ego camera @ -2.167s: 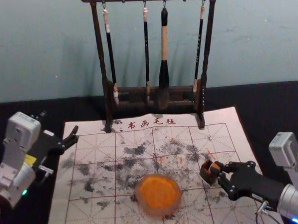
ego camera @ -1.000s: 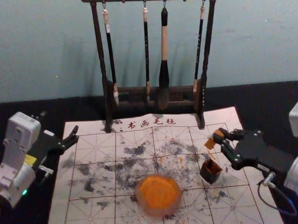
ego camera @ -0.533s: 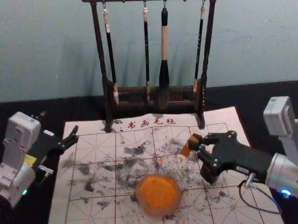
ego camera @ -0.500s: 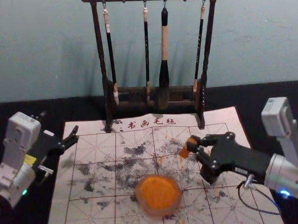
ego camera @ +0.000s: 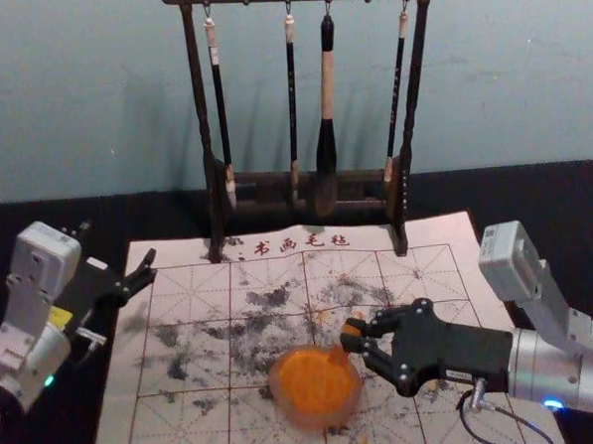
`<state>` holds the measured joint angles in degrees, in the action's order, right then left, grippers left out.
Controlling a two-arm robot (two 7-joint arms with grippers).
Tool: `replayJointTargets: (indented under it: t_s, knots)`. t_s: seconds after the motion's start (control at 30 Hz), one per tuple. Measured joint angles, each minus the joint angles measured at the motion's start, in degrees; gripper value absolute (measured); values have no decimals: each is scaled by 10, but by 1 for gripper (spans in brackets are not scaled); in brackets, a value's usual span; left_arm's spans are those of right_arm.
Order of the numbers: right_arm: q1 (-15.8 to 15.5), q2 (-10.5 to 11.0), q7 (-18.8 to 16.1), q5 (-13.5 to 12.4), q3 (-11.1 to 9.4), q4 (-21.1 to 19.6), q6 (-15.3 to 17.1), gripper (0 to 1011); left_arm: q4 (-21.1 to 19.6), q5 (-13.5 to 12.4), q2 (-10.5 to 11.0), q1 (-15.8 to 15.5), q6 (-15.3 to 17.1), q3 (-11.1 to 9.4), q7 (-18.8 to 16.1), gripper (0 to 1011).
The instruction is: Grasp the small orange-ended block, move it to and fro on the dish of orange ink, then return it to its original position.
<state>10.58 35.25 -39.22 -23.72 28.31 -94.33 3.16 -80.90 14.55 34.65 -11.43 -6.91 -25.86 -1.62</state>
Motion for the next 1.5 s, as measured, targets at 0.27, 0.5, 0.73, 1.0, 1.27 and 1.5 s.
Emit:
replayJointTargets:
  t_s: [0.27,0.5,0.73,1.0,1.27,1.5]
  knots:
    - [16,6,-10,3,26,9,5,85,0,0,0,0,0,0,0,1001]
    - [30,5,-12,7,46,19,12,85,0,0,0,0,0,0,0,1001]
    - [45,-4,-12,16,67,37,14,85,0,0,0,0,0,0,0,1001]
    - [53,-15,-2,29,79,53,10,85,0,0,0,0,0,0,0,1001]
    - [59,-23,3,41,87,65,8,85,0,0,0,0,0,0,0,1001]
    - [67,-30,2,50,93,73,6,85,0,0,0,0,0,0,0,1001]
